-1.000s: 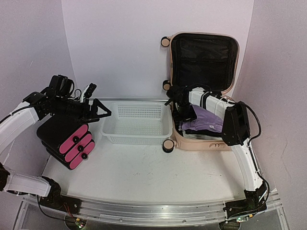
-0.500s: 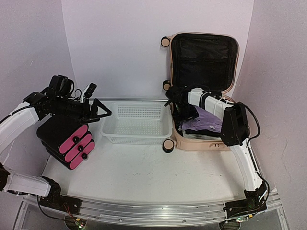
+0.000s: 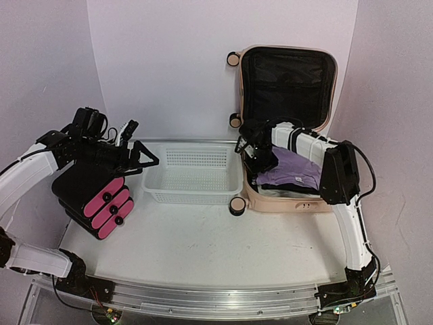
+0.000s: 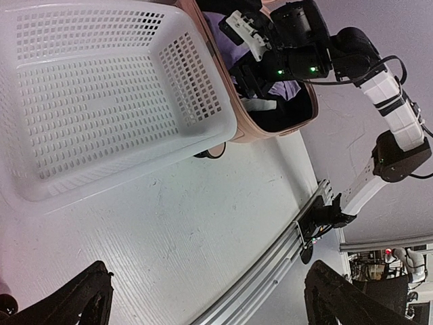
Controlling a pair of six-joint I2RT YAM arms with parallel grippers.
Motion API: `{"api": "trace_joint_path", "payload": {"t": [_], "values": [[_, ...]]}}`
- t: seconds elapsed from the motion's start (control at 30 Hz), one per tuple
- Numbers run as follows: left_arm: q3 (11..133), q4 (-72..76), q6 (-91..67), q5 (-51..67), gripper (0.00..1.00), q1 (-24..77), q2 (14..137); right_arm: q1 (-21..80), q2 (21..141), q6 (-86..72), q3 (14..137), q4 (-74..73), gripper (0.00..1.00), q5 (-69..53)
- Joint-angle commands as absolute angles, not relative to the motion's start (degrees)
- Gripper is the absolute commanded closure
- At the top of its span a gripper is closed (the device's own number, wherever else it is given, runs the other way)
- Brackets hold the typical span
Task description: Open, take out, and arrange the luggage
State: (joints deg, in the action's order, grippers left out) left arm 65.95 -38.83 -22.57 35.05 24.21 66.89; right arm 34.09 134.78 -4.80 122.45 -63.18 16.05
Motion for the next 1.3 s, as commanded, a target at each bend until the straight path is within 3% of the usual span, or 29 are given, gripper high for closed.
{"api": "trace_joint_path", "payload": {"t": [0.0,0.5,0.87,1.03,1.13,1.27], "values": [[66.7,-36.2,-22.8,36.9,0.00,24.2,67.8,32.6,128.3,9.2,119.7,-60.1,0.38,6.7],[68.0,-35.9,-25.5,34.5,0.00,24.2,69.0,23.4,118.3,42.0,108.0,-54.4,0.35,-16.7],[60.0,-26.7,-36.0,3.3,0.00,24.2,58.7,21.6,114.2,47.3,105.3,-53.5,0.23,-20.1],[57.9,-13.0,-28.2,7.1,0.01,24.2,58.9,21.5,114.2,60.4,102.4,-53.2,0.16,-25.8],[64.2,-16.3,-23.0,9.7,0.01,24.2,65.6,21.2,114.3,62.6,101.5,-52.8,0.16,-26.8],[71.6,-25.6,-22.4,9.3,0.01,24.2,72.4,21.1,115.0,66.9,100.3,-52.1,0.24,-28.7]]}}
